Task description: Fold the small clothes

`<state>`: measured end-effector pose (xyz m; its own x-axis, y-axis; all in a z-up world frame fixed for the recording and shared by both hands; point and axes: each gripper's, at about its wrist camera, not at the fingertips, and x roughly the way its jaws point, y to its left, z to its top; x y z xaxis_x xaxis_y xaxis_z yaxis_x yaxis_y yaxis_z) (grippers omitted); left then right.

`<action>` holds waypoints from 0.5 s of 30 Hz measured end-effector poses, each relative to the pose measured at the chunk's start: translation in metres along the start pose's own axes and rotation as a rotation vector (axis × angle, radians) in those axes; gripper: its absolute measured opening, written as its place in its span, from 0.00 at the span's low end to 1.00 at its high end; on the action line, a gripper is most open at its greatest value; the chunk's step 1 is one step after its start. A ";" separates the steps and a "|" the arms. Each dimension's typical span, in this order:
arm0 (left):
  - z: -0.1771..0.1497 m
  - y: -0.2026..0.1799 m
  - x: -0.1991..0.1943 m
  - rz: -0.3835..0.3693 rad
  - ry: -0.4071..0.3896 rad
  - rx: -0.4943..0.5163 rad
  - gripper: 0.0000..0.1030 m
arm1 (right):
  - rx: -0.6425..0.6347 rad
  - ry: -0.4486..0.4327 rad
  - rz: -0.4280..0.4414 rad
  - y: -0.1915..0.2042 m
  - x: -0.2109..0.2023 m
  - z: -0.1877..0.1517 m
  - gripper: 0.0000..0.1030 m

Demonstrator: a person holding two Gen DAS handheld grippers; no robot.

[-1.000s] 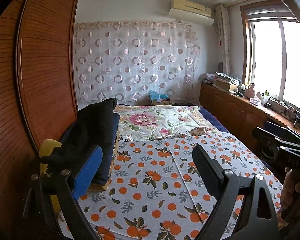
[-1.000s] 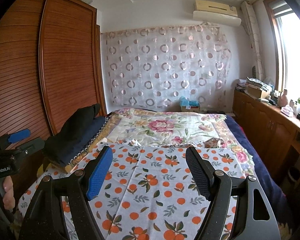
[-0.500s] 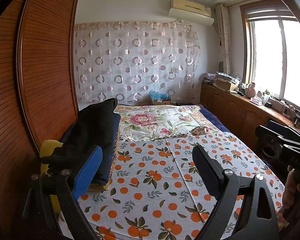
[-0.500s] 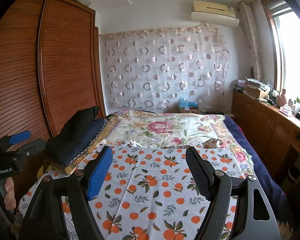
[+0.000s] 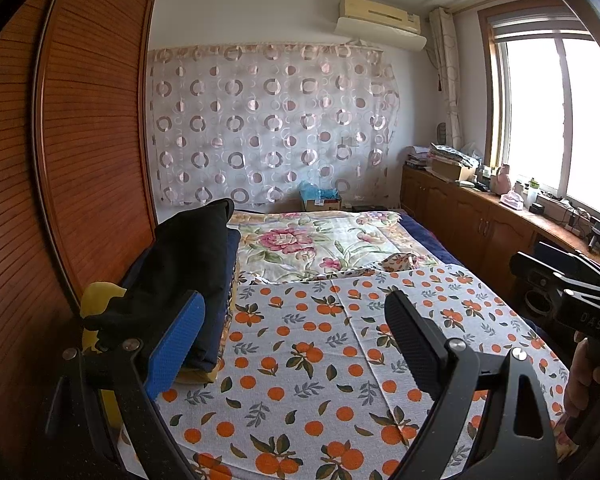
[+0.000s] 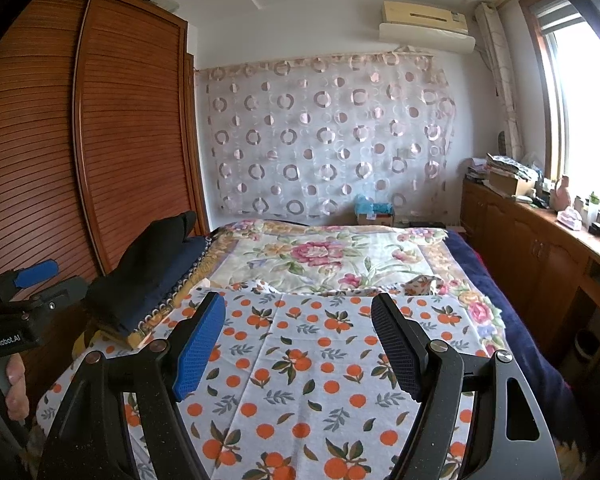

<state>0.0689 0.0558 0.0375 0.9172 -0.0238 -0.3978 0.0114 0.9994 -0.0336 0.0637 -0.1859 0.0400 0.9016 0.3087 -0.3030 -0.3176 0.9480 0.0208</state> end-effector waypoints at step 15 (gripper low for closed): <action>0.000 -0.001 0.000 0.000 0.000 0.000 0.89 | 0.002 -0.003 -0.006 -0.002 -0.001 -0.001 0.75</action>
<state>0.0688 0.0552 0.0375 0.9171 -0.0236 -0.3980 0.0113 0.9994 -0.0332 0.0631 -0.1879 0.0398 0.9044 0.3034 -0.2999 -0.3116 0.9500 0.0214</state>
